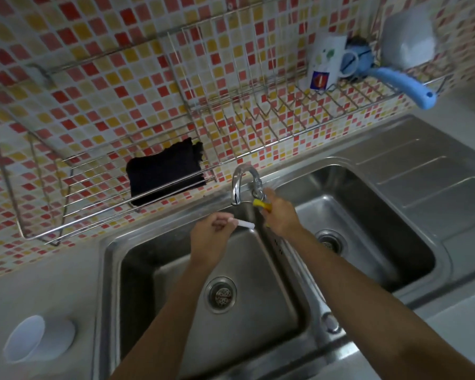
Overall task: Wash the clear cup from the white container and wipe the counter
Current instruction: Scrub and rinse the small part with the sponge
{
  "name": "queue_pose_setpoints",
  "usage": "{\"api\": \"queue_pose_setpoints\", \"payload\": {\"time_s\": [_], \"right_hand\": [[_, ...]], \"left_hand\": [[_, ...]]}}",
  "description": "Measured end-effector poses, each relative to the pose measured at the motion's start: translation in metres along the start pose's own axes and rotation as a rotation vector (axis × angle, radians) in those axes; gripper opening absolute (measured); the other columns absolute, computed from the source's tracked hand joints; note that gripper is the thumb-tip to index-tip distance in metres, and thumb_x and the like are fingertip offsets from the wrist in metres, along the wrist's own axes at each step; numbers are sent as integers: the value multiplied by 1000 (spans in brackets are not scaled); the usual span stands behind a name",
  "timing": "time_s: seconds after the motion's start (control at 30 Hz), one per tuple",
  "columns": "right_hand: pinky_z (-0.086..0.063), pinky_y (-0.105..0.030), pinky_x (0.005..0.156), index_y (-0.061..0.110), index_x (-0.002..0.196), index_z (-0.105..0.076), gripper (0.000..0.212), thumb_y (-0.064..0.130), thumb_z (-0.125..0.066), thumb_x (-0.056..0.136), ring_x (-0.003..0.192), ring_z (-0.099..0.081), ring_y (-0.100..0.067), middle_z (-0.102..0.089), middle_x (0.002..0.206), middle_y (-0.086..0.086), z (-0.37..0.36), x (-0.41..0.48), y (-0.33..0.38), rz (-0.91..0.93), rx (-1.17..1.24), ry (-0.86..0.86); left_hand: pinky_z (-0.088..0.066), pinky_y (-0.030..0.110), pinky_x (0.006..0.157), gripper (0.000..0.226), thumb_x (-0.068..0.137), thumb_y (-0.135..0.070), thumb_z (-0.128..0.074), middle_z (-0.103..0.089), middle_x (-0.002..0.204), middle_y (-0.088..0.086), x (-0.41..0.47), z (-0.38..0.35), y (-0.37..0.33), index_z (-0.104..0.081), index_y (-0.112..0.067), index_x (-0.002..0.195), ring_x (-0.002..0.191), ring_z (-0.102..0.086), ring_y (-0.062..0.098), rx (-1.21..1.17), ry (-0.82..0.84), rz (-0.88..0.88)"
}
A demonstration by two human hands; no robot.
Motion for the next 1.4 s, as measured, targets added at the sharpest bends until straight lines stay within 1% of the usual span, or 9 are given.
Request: {"api": "queue_pose_setpoints", "payload": {"time_s": [0.23,0.4,0.57,0.8,0.97,1.1,1.2,1.27,1.4], "right_hand": [[-48,-31,85,25,131,-54,43,18,-61,89,101,-63,-29,-67,112,-10,-17,1,8,85,51,66],[-50,-25,72,24,130,-58,44,9,-56,88,72,-60,-19,-66,85,-6,7,-16,-29,-94,272,-87],[-44,-22,86,19,126,-62,39,16,-58,87,96,-63,-20,-70,108,-6,6,-34,-68,-239,329,-123],[-53,-34,82,23,111,-70,31,13,-57,85,84,-66,-22,-71,91,-5,5,-46,-71,-233,383,-92],[-49,-29,82,24,114,-67,30,16,-56,87,90,-64,-21,-69,98,-2,-1,-51,-77,-263,381,-49],[-51,-41,91,28,108,-64,28,13,-50,89,98,-63,-26,-67,105,-4,-18,-57,-79,-391,596,5],[-55,-36,66,19,102,-66,30,5,-45,85,82,-64,-29,-67,94,-14,-47,-62,-70,-563,942,124],[-49,-26,50,14,98,-64,18,4,-52,89,68,-61,-24,-64,81,-12,-58,-64,-46,-548,1015,222],[-48,-27,55,7,108,-60,16,10,-59,92,76,-59,-21,-62,87,-11,-69,-60,-9,-400,970,328]], "left_hand": [[-49,10,75,16,83,-18,-71,-71,88,-5,9,-19,-8,-74,-19,98,81,-64,1,53,19,-61],[-50,12,77,15,82,-15,-71,-71,91,-3,10,-12,-10,-74,-17,96,80,-65,1,82,-18,-80],[-53,26,83,14,82,-21,-71,-71,91,-6,4,-3,-7,-74,-21,96,82,-65,4,190,-49,-126],[-55,33,88,16,82,-16,-71,-72,97,-2,2,-10,-11,-74,-22,96,84,-67,3,72,-30,-123],[-51,46,89,21,78,-42,-64,-69,94,-13,-1,-10,-8,-69,-38,99,87,-66,6,187,-11,-171],[-51,44,91,18,82,-33,-66,-68,96,-12,1,-9,-10,-69,-39,99,89,-66,5,138,-32,-175],[-50,45,91,17,86,-35,-63,-69,101,-7,-1,0,-6,-69,-36,102,90,-63,8,274,-24,-197],[-50,37,90,18,89,-28,-63,-70,103,0,-5,16,4,-70,-26,105,87,-60,8,360,-57,-163],[-44,19,80,15,90,-22,-62,-72,98,1,-19,56,39,-72,-18,101,82,-61,5,378,-97,-44]]}}
Point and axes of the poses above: each hand's wrist, its own x-axis towards the middle knuckle, its own z-axis out of the back of the hand, y = z × x, the point moved 9 cm from there along x, towards the middle knuckle
